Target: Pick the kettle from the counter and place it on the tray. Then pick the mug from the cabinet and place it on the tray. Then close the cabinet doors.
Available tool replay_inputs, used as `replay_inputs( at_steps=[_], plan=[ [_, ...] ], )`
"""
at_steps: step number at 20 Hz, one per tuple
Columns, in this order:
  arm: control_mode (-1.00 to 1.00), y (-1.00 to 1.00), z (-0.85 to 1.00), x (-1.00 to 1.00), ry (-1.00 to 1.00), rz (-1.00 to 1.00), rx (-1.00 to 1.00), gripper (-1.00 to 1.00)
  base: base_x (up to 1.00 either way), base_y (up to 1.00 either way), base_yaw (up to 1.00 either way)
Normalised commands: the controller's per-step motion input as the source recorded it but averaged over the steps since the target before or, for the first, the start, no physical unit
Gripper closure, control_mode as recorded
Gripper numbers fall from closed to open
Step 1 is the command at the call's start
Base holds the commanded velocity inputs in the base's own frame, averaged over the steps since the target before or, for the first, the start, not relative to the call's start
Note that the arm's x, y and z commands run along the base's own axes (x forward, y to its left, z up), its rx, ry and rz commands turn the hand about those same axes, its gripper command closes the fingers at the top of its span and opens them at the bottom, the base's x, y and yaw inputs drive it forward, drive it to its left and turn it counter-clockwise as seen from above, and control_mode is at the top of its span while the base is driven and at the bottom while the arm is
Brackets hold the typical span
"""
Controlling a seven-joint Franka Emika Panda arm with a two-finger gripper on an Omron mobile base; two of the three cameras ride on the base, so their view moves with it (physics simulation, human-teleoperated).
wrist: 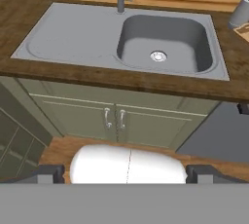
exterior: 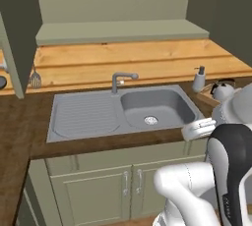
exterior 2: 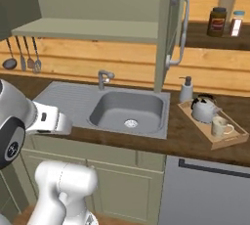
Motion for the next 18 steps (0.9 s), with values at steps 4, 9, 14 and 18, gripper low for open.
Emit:
replay_inputs(
  at_steps=[4, 9, 14, 18],
  plan=[
    [1.0, 0.0, 0.0, 0.0, 0.0, 0.0, 0.0, -1.0, 0.49, 0.3, -0.03],
    [1.0, 0.0, 0.0, 0.0, 0.0, 0.0, 0.0, -1.0, 0.43, 0.25, 0.0],
    [1.0, 0.0, 0.0, 0.0, 0.0, 0.0, 0.0, -1.0, 0.08, 0.4, 0.01],
    [1.0, 0.0, 0.0, 0.0, 0.0, 0.0, 0.0, -1.0, 0.05, 0.33, 0.0]
  ],
)
